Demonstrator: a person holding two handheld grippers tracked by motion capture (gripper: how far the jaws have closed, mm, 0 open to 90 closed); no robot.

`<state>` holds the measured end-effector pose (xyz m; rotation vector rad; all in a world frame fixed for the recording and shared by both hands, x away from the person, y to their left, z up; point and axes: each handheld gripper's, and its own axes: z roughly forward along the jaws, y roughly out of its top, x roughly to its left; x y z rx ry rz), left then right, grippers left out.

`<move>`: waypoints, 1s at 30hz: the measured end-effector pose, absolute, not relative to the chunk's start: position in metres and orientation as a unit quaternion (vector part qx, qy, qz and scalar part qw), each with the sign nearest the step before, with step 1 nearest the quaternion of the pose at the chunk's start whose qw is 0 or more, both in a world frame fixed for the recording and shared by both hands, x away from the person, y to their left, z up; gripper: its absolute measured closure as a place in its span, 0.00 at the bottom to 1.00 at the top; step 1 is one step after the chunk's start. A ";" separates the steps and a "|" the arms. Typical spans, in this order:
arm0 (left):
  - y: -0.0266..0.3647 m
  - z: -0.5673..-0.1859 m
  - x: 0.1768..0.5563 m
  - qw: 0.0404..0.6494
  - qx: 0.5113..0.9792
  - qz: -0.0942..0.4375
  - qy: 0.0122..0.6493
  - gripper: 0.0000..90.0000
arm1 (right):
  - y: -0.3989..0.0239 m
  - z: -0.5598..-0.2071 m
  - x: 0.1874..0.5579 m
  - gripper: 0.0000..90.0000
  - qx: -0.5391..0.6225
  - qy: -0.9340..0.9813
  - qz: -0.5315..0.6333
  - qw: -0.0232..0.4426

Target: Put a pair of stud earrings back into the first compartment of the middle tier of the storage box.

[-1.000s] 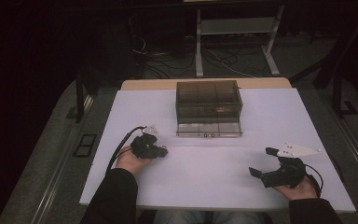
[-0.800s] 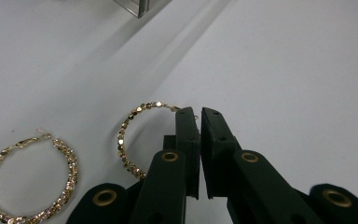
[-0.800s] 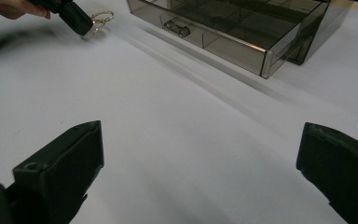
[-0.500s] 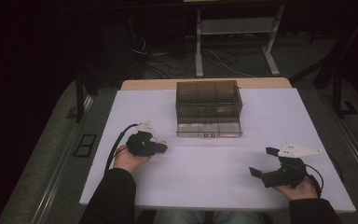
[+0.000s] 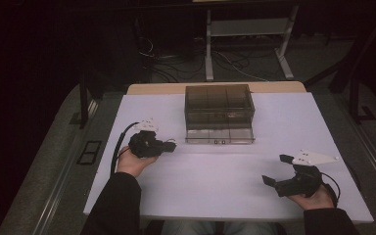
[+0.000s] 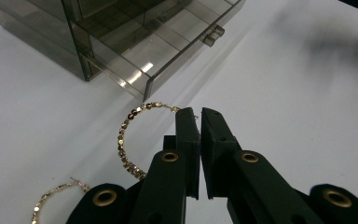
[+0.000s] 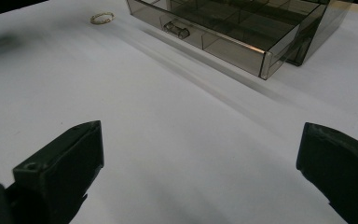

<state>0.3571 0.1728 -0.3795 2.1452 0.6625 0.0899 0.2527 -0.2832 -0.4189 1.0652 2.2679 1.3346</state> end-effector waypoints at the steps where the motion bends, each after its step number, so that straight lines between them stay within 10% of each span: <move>1: 0.173 -0.378 0.357 0.434 0.860 0.037 0.266 0.95 | -0.283 -0.419 0.253 0.00 0.371 0.790 0.464 0.151; 30: 0.143 -0.335 0.373 0.440 0.868 0.041 0.228 0.95 | -0.285 -0.418 0.252 0.00 0.372 0.788 0.465 0.154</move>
